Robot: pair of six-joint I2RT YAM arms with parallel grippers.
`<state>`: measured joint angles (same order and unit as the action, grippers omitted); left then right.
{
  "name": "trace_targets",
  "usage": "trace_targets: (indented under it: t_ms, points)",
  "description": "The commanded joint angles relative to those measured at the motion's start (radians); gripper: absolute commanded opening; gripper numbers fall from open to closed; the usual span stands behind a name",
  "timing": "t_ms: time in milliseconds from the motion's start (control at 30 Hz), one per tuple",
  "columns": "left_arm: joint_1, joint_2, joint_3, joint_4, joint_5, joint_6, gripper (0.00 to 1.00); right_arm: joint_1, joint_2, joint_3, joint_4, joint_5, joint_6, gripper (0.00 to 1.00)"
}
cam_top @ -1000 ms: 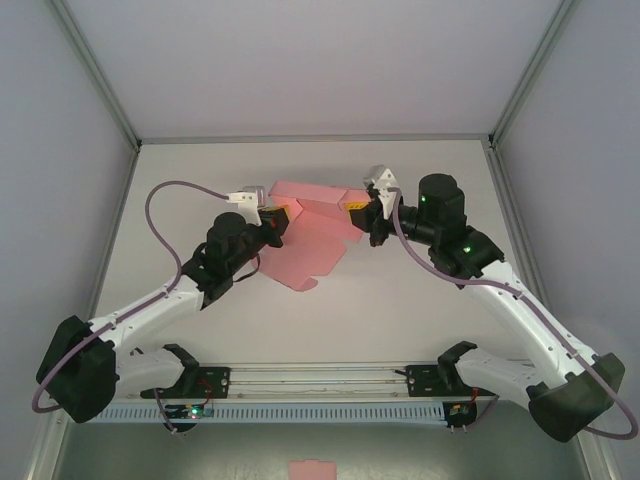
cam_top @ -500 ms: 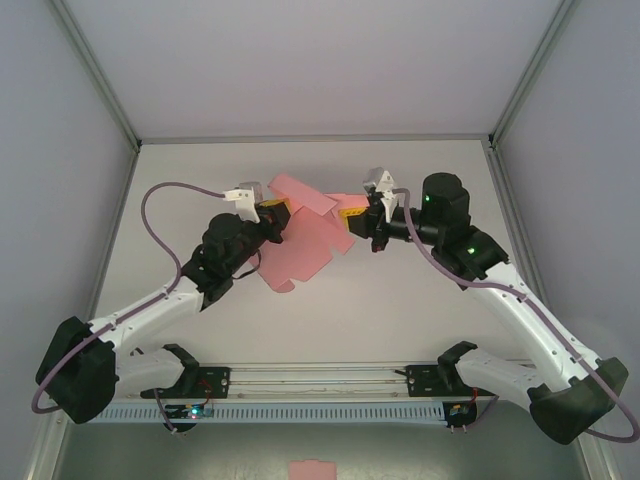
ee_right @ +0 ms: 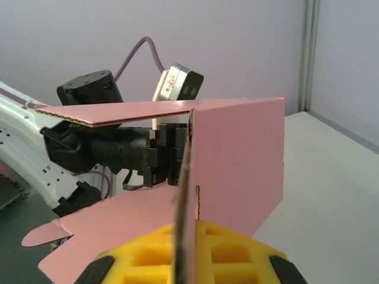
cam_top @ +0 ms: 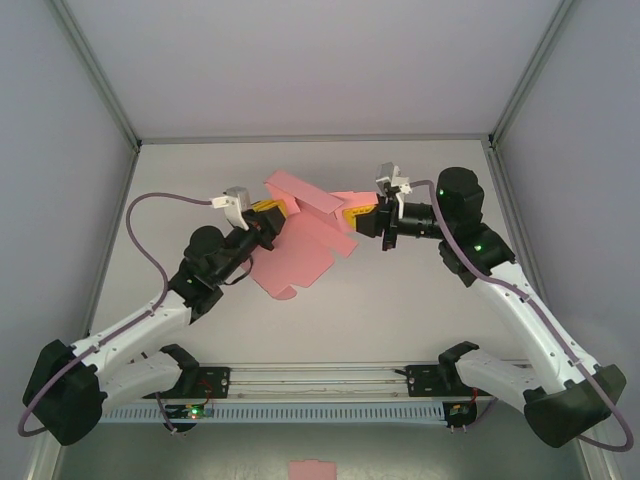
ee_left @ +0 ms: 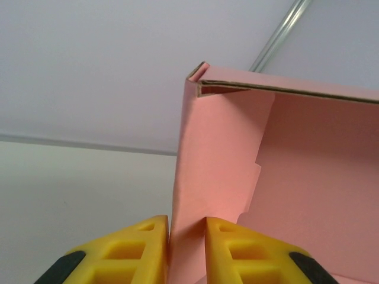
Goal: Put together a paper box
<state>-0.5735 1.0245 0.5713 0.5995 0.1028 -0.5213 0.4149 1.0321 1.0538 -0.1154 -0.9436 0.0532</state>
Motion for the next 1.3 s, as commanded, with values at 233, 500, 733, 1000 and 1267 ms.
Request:
trace_targets:
  t_ms: [233,500,733,1000,1267]
  points:
    - [0.045,0.010,-0.024,0.166,0.218,0.003,0.42,-0.046,0.013,0.014,0.069,-0.190,0.038,0.00]
    - [0.049,0.007,0.000,0.121,0.266,0.023,0.33,-0.060,0.024,0.014,0.055,-0.258,0.000,0.00]
    - [0.055,0.042,-0.005,0.199,0.258,0.005,0.09,-0.069,0.042,0.013,0.083,-0.339,0.030,0.00]
    - [0.053,0.015,0.102,-0.130,0.109,0.148,0.00,-0.069,-0.006,0.007,-0.076,0.086,-0.098,0.71]
    - [0.053,0.104,0.308,-0.622,-0.290,0.286,0.00,0.048,-0.174,-0.056,-0.108,0.885,-0.472,0.94]
